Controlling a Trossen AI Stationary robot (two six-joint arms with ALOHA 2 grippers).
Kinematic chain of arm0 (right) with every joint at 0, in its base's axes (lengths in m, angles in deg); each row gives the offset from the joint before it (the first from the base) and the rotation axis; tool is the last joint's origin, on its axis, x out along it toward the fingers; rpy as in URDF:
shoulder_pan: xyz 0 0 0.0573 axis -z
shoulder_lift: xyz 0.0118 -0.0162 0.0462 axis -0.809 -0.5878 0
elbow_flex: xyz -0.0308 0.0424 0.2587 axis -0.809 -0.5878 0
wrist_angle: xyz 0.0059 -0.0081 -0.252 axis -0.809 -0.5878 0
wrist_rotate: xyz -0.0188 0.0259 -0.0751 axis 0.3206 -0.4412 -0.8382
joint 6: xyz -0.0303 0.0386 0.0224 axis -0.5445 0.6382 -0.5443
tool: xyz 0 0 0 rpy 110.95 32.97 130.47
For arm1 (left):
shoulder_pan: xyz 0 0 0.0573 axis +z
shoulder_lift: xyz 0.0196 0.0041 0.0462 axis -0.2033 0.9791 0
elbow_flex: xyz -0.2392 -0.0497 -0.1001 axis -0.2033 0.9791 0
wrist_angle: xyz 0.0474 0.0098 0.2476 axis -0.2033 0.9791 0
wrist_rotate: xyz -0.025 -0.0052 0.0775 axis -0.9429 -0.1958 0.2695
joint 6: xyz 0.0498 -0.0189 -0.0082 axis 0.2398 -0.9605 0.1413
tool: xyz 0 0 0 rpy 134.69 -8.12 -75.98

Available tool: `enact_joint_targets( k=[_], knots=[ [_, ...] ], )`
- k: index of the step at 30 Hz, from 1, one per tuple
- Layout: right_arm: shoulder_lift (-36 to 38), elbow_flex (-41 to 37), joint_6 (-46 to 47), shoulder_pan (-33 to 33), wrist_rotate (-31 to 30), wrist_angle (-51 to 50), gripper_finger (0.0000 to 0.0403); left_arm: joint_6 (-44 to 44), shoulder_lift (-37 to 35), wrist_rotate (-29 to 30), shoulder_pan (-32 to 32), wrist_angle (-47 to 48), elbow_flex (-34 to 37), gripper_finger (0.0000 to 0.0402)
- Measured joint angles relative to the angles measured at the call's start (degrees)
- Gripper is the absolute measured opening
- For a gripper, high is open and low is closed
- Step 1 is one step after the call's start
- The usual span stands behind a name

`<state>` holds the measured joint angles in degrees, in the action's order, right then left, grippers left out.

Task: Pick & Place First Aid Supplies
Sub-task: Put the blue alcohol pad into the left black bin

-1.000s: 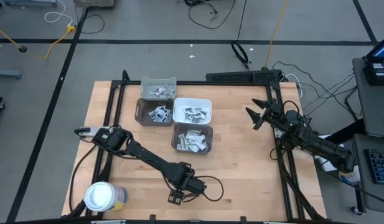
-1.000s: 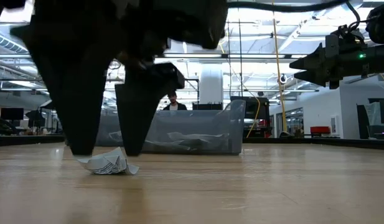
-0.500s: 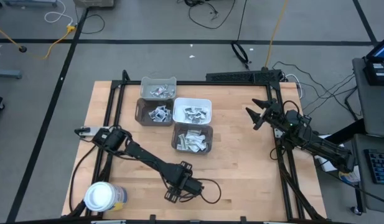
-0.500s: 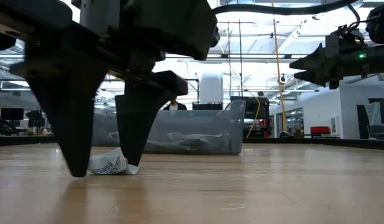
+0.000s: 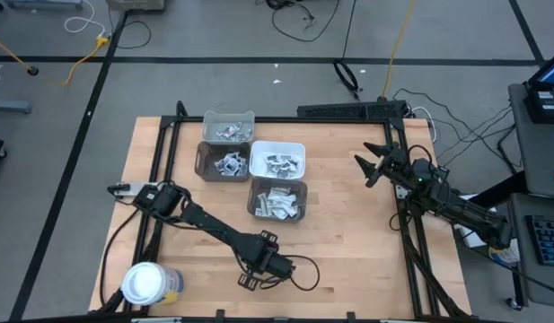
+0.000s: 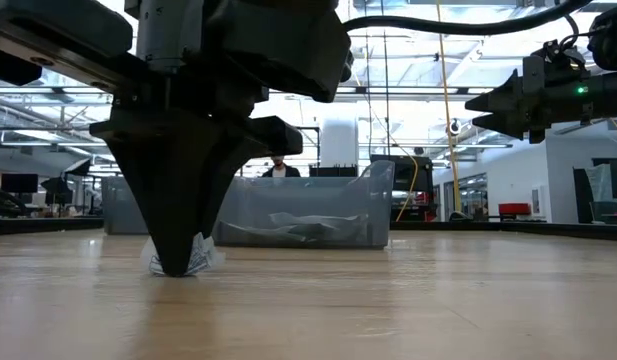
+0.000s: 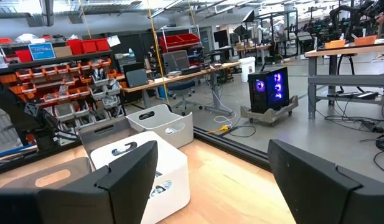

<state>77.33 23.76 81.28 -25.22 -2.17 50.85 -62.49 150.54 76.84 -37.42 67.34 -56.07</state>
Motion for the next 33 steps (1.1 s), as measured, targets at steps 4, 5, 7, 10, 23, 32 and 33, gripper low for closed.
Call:
enact_joint_targets(
  k=[4,5,7,10,23,32,33],
  knots=[
    [0.0,0.0,0.0,0.0,0.0,0.0,0.0297,0.5,0.0,0.0,0.0,0.0,0.0,0.0009],
    [0.0,0.0,0.0,0.0,0.0,0.0,0.0297,0.4,0.0,-0.1,0.0,0.0,0.0,0.0006],
    [0.0,0.0,0.0,0.0,0.0,0.0,0.0297,-0.4,-0.4,-1.3,0.4,0.5,0.1,0.0005],
    [0.0,0.0,0.0,0.0,0.0,0.0,0.0297,-3.9,-2.4,-2.5,1.4,2.6,0.3,0.0006],
    [0.0,0.0,0.0,0.0,0.0,0.0,0.0297,-24.5,-19.6,-1.3,8.4,11.8,0.1,0.0004],
    [0.0,0.0,0.0,0.0,0.0,0.0,0.0297,-36.1,-23.9,-1.5,12.3,17.1,0.1,0.0003],
    [0.0,0.0,0.0,0.0,0.0,0.0,0.0297,-35.9,-24.0,-1.6,12.7,17.2,0.1,0.0003]
  ],
)
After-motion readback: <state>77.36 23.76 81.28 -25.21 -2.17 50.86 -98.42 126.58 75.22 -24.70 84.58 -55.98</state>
